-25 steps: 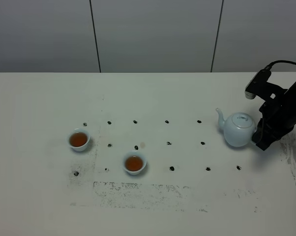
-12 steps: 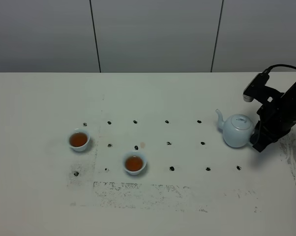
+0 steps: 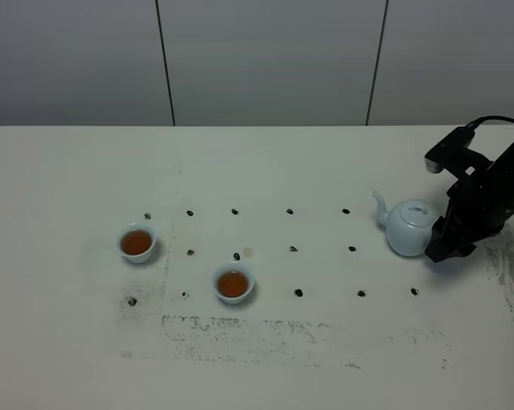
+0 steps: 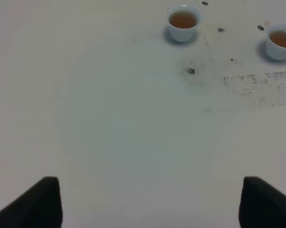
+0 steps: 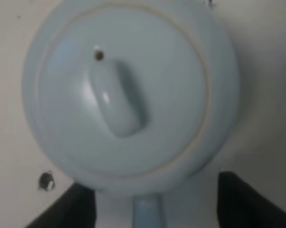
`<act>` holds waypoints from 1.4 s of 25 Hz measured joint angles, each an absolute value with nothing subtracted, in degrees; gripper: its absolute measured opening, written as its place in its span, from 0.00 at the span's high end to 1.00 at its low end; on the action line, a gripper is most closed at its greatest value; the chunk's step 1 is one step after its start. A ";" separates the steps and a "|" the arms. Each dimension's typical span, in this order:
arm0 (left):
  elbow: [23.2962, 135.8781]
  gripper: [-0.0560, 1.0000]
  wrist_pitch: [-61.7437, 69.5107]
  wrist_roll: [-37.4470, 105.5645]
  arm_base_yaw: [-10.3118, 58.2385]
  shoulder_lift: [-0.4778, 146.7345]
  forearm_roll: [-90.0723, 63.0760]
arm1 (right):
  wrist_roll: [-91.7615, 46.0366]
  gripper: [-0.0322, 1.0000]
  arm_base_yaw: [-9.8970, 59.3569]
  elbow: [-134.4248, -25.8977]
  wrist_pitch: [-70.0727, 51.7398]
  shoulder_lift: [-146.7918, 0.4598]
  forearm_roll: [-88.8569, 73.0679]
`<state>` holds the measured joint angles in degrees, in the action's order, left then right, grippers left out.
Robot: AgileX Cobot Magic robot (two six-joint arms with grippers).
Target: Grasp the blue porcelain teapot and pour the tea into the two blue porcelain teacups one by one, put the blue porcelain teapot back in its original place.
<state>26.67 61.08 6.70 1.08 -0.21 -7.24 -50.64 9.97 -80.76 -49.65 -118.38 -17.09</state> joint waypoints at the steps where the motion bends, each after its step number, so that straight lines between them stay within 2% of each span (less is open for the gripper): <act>1: 26.67 0.23 61.08 6.70 1.08 -0.21 -7.24 | -49.83 0.41 9.97 -80.76 -49.80 -118.33 -16.90; 4: 26.67 0.23 61.08 6.70 1.08 -0.21 -7.24 | -47.75 0.32 9.97 -80.76 -51.65 -117.49 -16.11; 8: 26.67 0.23 61.08 6.70 1.08 -0.21 -7.24 | -42.74 0.30 9.97 -80.76 -55.38 -113.92 -15.89; 13: 26.67 0.23 61.08 6.70 1.08 -0.21 -7.24 | -30.29 0.33 9.97 -81.39 -57.72 -106.83 -14.08; 17: 26.67 0.23 61.08 6.70 1.08 -0.21 -7.24 | -19.75 0.36 9.01 -86.22 -59.92 -104.85 -8.77; 27: 26.67 0.23 61.08 6.70 1.08 -0.21 -7.24 | -14.97 0.40 -1.85 -90.26 -69.58 -104.93 -7.37; 31: 26.67 0.23 61.08 6.70 1.08 -0.21 -7.24 | -13.94 0.40 -2.37 -85.72 -69.52 -101.12 -7.42; 35: 26.67 0.23 61.08 6.70 1.08 -0.21 -7.24 | -13.47 0.40 -2.37 -73.78 -69.52 -90.67 -7.91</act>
<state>26.67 61.08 6.70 1.08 -0.21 -7.24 -13.47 -2.37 -73.78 -69.52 -90.67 -7.91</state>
